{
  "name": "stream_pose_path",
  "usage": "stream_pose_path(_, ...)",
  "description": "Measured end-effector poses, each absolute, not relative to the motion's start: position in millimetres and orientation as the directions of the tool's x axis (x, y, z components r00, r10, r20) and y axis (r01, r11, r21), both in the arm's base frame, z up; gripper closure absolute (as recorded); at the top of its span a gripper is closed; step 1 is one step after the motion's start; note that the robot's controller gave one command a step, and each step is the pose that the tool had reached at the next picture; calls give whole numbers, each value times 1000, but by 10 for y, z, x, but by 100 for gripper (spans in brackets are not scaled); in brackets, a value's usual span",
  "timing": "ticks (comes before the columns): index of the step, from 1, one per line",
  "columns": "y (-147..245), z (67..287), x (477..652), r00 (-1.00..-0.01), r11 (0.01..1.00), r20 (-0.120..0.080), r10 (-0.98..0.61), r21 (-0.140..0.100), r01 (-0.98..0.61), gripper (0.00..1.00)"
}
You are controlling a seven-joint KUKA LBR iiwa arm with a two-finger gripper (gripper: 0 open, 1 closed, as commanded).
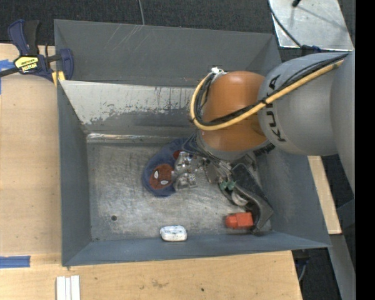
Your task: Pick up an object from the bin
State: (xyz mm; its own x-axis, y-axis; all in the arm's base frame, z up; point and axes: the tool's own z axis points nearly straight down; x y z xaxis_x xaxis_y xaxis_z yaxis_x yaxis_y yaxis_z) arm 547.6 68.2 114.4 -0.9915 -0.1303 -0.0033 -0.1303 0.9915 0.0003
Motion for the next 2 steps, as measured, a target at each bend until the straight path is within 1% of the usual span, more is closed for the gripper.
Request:
stream_pose_path(1, 783, 2143, 5459, -984, 984, -12, -178, 0, -178, 100)
stream_pose_path(2, 776, 2093, 5443, -984, 984, -3, -177, 0, -177, 0)
